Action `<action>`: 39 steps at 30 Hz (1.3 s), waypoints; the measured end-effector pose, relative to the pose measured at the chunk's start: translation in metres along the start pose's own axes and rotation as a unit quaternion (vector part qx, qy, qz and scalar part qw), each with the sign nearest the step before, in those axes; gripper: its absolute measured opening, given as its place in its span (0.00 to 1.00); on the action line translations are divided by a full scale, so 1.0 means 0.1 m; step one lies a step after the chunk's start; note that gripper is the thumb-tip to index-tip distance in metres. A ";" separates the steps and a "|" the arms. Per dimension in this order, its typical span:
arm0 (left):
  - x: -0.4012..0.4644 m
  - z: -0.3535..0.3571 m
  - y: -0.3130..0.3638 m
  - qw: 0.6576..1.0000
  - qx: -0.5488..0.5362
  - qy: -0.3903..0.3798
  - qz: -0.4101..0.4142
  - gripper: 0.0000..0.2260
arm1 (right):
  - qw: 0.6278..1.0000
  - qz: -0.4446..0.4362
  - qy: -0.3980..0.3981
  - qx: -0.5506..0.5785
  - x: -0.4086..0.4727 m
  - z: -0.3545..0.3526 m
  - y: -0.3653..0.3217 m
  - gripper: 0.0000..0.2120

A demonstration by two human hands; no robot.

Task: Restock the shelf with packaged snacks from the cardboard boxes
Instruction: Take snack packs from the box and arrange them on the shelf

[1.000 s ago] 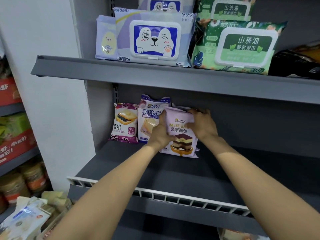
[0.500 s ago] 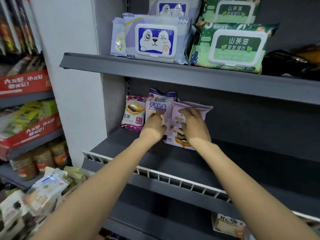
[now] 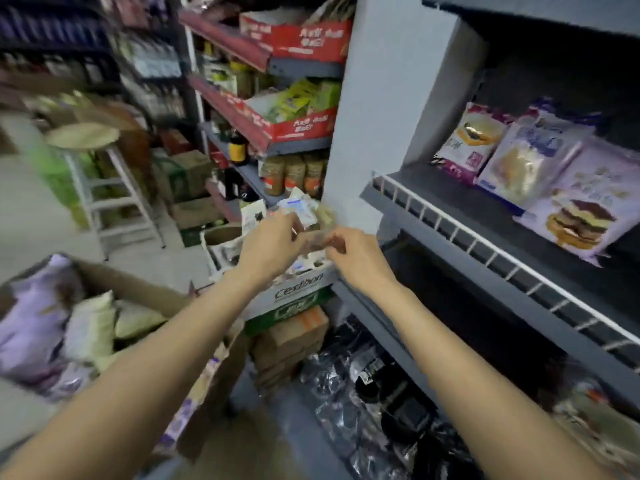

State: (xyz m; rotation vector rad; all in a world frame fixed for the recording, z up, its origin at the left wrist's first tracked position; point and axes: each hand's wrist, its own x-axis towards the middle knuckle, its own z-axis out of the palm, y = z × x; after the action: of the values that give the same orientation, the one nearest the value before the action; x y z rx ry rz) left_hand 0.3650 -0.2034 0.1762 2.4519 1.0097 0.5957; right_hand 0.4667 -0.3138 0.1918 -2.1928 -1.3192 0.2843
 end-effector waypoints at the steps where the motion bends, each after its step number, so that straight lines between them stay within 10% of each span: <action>1: -0.10 -0.01 -0.27 1.000 0.004 -0.007 -0.029 0.08 | 0.999 -0.004 -0.031 0.001 0.03 0.24 -0.08 0.10; 12: -0.86 0.05 -2.93 0.953 0.047 -0.140 -0.265 0.10 | 0.961 0.058 -0.272 0.004 0.19 2.85 -0.67 0.15; 20: -1.07 0.47 -4.01 0.858 0.187 -0.446 -0.174 0.24 | 0.899 -0.030 -0.408 -0.155 0.14 4.20 -0.49 0.32; 29: -1.14 0.60 -4.49 0.883 0.140 -0.430 -0.128 0.18 | 0.753 -0.201 -0.475 -0.408 0.32 4.57 -0.63 0.21; 34: -1.08 0.43 -4.59 0.914 0.082 -0.369 -0.150 0.05 | 0.830 -0.146 -0.420 -0.336 0.40 4.36 -0.56 0.19; 39: -0.88 0.20 -4.53 0.965 -0.004 -0.206 -0.162 0.07 | 0.951 -0.025 -0.308 -0.006 0.51 3.75 -0.51 0.28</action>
State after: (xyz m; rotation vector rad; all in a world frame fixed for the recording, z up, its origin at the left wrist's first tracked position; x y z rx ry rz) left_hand 0.0694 0.0210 -0.0984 2.2008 1.1820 -0.0196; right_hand 0.2856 -0.1195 -0.0826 -2.1550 -1.6879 1.0061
